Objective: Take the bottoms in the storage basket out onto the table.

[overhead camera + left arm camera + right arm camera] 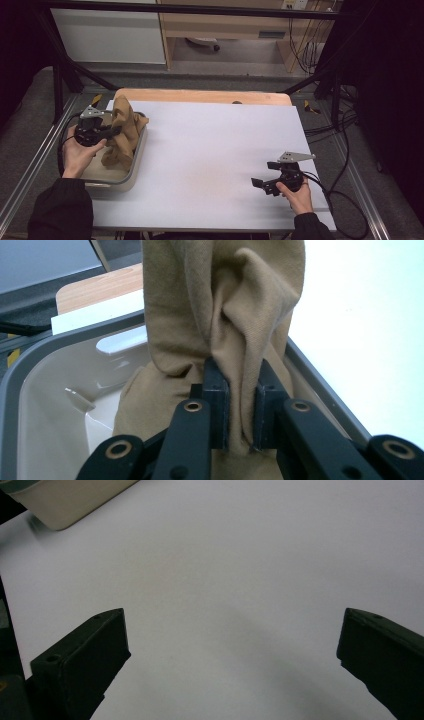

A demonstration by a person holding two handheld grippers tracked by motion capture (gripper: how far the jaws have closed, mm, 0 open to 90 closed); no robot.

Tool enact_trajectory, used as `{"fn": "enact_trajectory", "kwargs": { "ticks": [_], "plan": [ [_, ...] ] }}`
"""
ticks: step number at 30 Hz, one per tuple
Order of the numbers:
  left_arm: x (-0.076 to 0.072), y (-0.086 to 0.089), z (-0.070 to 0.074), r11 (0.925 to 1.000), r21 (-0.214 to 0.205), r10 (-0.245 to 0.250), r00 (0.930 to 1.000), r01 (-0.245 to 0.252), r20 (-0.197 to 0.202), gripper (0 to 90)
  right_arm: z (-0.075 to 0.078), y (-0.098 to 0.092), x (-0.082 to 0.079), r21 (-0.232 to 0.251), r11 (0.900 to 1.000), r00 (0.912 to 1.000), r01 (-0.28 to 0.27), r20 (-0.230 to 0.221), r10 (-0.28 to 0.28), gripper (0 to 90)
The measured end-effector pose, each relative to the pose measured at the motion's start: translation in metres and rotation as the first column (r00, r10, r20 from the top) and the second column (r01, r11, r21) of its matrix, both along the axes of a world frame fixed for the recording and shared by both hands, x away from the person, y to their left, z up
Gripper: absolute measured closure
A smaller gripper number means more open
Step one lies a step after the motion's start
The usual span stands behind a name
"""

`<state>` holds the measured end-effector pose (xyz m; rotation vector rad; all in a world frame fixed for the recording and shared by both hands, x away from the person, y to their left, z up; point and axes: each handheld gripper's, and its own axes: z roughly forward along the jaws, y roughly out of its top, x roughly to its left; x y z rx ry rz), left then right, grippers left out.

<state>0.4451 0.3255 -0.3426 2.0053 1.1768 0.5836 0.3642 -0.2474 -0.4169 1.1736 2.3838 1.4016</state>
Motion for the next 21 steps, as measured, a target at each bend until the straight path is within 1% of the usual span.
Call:
{"fn": "enact_trajectory", "kwargs": {
  "ticks": [4,9,10,14,21],
  "plan": [
    [-0.002,0.001,0.003,1.0,-0.006,-0.004,1.0,0.004,0.002,79.6,0.0,0.0,0.0,-0.001,1.0,1.0,0.0,0.0,0.0,0.7],
    [-0.006,0.003,0.009,0.9997,-0.024,-0.007,0.9999,0.008,0.013,79.8,0.0,0.0,0.0,0.0,1.0,1.0,0.0,0.0,0.0,0.7],
    [-0.007,0.003,0.011,0.9998,-0.02,-0.01,0.9999,0.011,0.013,79.8,0.0,0.0,0.0,-0.001,1.0,1.0,-0.001,0.0,0.001,0.7],
    [-0.01,0.003,0.015,0.9994,-0.028,-0.021,0.9996,0.021,0.02,79.9,0.0,0.0,0.0,-0.002,1.0,1.0,-0.002,-0.001,0.002,0.7],
    [-0.013,0.003,0.019,0.999,-0.033,-0.028,0.9993,0.029,0.025,79.9,0.0,0.0,0.0,-0.004,1.0,1.0,-0.001,-0.002,0.001,0.7]
  ]
}}
